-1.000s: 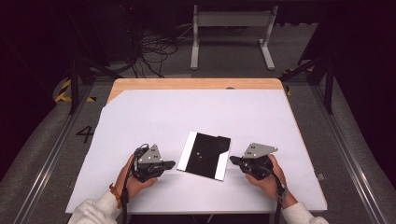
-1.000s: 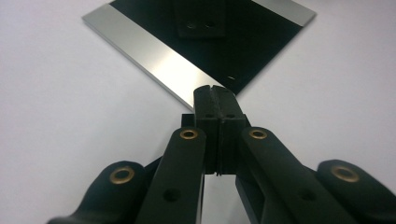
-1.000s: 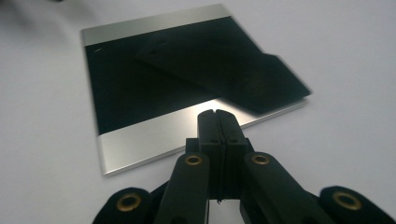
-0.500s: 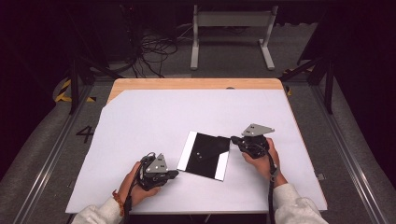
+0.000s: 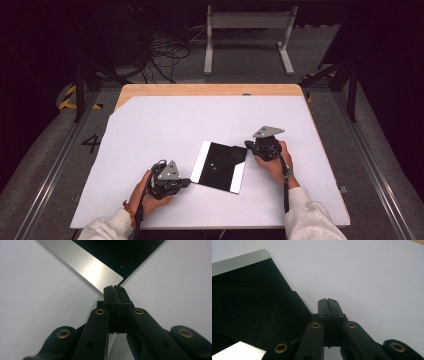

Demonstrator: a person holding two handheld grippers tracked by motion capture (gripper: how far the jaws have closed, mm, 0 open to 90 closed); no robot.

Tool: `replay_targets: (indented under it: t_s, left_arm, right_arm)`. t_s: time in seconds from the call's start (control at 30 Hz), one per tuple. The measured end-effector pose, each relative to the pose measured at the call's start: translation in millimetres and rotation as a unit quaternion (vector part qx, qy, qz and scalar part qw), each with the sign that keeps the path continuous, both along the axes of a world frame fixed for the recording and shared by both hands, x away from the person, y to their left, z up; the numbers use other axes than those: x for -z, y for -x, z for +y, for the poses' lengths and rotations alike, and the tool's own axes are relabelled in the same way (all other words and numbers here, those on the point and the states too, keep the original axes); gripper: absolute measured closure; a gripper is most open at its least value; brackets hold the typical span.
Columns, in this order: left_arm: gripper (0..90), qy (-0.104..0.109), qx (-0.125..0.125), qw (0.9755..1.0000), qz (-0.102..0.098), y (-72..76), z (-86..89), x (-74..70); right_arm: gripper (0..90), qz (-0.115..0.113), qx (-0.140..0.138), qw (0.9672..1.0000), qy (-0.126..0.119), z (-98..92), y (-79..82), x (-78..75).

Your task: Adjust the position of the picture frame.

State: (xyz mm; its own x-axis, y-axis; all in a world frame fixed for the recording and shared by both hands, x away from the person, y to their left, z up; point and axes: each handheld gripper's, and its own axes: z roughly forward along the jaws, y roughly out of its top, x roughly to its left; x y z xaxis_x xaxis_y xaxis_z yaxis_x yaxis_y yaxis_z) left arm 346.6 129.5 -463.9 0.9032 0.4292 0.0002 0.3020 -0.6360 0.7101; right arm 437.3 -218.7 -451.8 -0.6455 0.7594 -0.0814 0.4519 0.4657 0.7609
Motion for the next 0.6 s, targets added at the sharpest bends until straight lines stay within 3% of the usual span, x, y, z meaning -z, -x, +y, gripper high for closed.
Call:
replay_targets:
  t_s: [0.17, 0.37, 0.6]
  left_arm:
    - [89.7, 0.004, 0.003, 1.0, 0.002, -5.3, -0.7, 0.5]
    - [89.8, -0.005, 0.002, 1.0, -0.004, -5.3, -2.7, -0.7]
    - [89.8, -0.007, -0.003, 0.9999, -0.007, -8.8, -2.7, -0.9]
  right_arm:
    - [90.0, 0.022, -0.009, 0.9997, 0.009, -1.6, -3.8, 2.1]
    - [90.0, 0.021, -0.011, 0.9996, 0.017, -0.6, -3.5, 1.9]
    - [90.0, 0.045, -0.025, 0.9986, 0.009, -7.8, -2.1, -0.2]
